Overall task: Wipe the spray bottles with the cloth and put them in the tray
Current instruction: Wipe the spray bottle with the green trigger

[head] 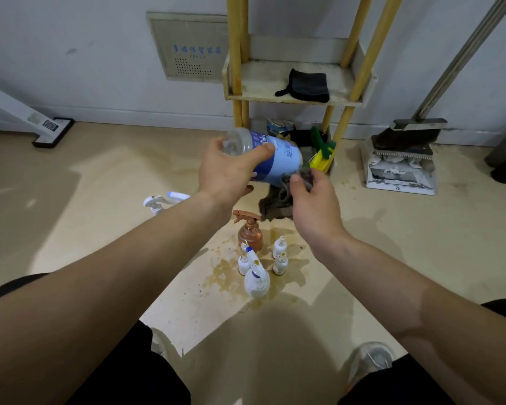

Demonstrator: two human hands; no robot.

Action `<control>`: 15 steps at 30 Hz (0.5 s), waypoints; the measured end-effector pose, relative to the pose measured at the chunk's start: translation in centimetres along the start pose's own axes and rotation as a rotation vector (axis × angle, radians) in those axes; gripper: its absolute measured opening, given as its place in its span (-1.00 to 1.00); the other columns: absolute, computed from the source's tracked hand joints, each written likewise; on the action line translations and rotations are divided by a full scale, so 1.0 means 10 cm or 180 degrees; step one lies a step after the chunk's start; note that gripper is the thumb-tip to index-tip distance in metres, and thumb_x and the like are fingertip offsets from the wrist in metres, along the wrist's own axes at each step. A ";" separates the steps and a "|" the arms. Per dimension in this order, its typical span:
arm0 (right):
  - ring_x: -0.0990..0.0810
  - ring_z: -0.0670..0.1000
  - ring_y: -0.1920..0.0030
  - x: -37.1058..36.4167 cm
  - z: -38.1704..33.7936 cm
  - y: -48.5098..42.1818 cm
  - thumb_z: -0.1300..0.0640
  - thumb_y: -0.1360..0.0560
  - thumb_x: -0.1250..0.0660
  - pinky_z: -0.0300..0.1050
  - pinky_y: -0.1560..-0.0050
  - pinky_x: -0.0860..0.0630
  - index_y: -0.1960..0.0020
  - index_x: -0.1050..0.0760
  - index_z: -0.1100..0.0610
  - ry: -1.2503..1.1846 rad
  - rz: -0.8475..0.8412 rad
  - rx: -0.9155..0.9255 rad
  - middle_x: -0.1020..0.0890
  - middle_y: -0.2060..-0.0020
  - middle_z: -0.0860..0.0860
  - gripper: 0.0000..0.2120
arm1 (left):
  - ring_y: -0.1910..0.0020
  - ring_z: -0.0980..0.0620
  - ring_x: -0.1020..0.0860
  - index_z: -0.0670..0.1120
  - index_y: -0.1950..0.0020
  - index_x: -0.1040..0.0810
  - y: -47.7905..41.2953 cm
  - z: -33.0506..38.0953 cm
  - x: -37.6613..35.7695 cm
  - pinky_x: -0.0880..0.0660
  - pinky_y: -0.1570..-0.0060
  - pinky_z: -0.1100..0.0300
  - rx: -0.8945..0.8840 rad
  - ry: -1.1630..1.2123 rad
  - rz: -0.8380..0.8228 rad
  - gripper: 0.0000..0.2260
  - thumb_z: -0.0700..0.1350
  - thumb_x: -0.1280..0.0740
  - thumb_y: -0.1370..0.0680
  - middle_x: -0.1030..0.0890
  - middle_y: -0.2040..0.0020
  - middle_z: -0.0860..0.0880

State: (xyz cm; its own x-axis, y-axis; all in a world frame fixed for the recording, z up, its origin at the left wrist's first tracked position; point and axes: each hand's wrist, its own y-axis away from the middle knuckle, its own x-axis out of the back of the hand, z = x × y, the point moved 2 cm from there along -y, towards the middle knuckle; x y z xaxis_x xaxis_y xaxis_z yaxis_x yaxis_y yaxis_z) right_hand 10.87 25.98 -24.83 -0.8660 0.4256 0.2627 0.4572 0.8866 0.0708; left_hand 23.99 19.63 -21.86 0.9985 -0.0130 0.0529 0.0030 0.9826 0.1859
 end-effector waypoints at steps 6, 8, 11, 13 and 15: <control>-0.49 -0.16 -0.29 0.09 -0.02 -0.03 0.14 -0.70 -0.13 -0.23 -0.27 -0.46 -0.57 -0.22 -0.01 -0.0463 0.0203 0.0350 -0.50 -0.29 -0.16 -0.55 | 0.02 0.12 -0.60 -0.02 -0.27 -0.39 0.00 0.03 0.03 -0.55 0.14 0.28 -0.0043 -0.0649 -0.0578 -0.44 0.02 -0.59 -0.39 -0.55 -0.05 0.06; -0.43 -0.18 -0.37 0.13 -0.07 -0.10 0.17 -0.70 -0.13 -0.18 -0.38 -0.41 -0.57 -0.22 0.00 -0.0562 0.0216 0.0659 -0.46 -0.34 -0.16 -0.55 | 0.03 0.09 -0.63 -0.03 -0.28 -0.42 0.04 0.00 0.00 -0.56 0.13 0.26 -0.0015 -0.0765 -0.0856 -0.43 -0.03 -0.61 -0.37 -0.59 -0.07 0.02; -0.37 -0.10 -0.48 0.17 -0.12 -0.11 0.18 -0.65 -0.16 0.04 -0.49 -0.34 -0.52 -0.32 0.01 -0.0430 -0.0007 0.1308 -0.42 -0.46 -0.05 -0.56 | -0.04 -0.04 -0.68 -0.05 -0.41 -0.41 0.09 -0.05 -0.06 -0.64 0.04 0.10 0.0044 -0.0455 -0.1188 -0.31 -0.11 -0.63 -0.36 -0.65 -0.13 -0.08; -0.29 -0.09 -0.53 0.14 -0.13 -0.04 0.21 -0.64 -0.17 0.06 -0.52 -0.29 -0.49 -0.38 0.03 -0.0096 -0.0252 0.1676 -0.37 -0.52 -0.01 -0.57 | -0.02 -0.06 -0.70 -0.04 -0.42 -0.42 0.06 -0.05 -0.04 -0.65 -0.03 -0.05 0.0089 -0.0150 -0.1159 -0.23 -0.10 -0.63 -0.26 -0.66 -0.12 -0.09; -0.24 -0.13 -0.55 0.11 -0.13 0.02 0.24 -0.64 -0.18 -0.07 -0.53 -0.25 -0.49 -0.40 0.04 0.0245 -0.0411 0.1887 -0.32 -0.54 -0.01 -0.57 | 0.04 -0.04 -0.70 -0.05 -0.40 -0.44 0.04 0.00 0.01 -0.64 -0.06 -0.14 0.0182 0.0129 -0.1124 -0.16 -0.06 -0.58 -0.13 -0.67 -0.07 -0.07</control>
State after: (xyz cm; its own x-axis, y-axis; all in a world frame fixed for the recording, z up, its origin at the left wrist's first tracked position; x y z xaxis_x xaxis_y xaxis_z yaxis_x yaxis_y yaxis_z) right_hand 10.24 26.40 -23.30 -0.8795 0.3132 0.3582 0.1396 0.8895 -0.4351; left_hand 24.05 20.02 -21.82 0.9378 -0.3413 -0.0631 0.3462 0.9069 0.2403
